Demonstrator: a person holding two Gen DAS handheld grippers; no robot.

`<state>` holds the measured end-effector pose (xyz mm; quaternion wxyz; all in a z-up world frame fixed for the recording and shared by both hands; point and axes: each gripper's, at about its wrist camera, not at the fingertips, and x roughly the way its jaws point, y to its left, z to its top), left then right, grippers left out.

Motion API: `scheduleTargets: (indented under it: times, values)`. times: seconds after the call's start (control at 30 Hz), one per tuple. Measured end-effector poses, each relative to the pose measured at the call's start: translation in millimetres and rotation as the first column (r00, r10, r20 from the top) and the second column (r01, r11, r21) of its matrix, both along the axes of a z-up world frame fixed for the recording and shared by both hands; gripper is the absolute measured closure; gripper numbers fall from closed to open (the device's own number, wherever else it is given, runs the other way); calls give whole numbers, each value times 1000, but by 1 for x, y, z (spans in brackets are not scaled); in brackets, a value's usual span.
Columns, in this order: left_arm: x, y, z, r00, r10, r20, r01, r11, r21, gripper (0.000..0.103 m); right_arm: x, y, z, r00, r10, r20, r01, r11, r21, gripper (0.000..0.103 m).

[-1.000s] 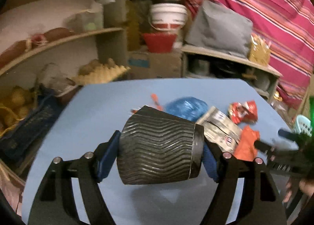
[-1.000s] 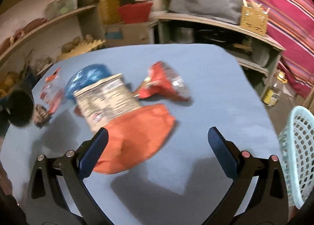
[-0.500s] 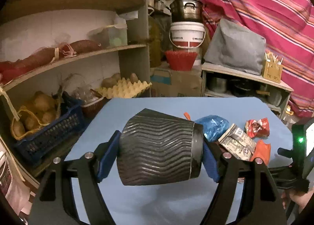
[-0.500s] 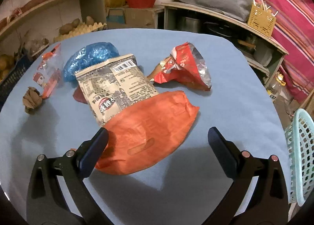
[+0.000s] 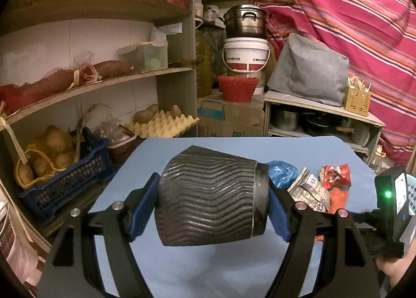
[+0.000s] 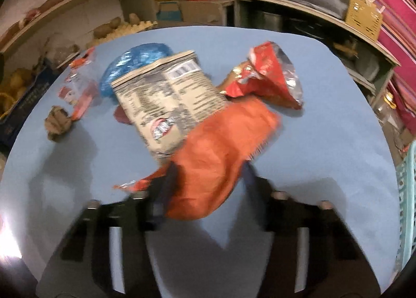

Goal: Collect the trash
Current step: 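Grasp the orange plastic bag with the right tool while the left tool holds the cylinder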

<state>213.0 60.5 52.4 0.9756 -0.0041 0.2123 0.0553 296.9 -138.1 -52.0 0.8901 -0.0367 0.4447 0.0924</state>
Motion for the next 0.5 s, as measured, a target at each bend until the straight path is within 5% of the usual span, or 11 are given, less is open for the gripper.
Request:
scheduleTargets:
  times: [0.27,0.5]
  values:
    - [-3,-5,1,1000,-9,8,9,1000,-5,28,-11,-8,9,1000,31,2,-31,999,23,82]
    - [-3,-8,1,1000,-9,8,9,1000,-8,28,-29,-22,41,990,11,139,-21,997,68,88]
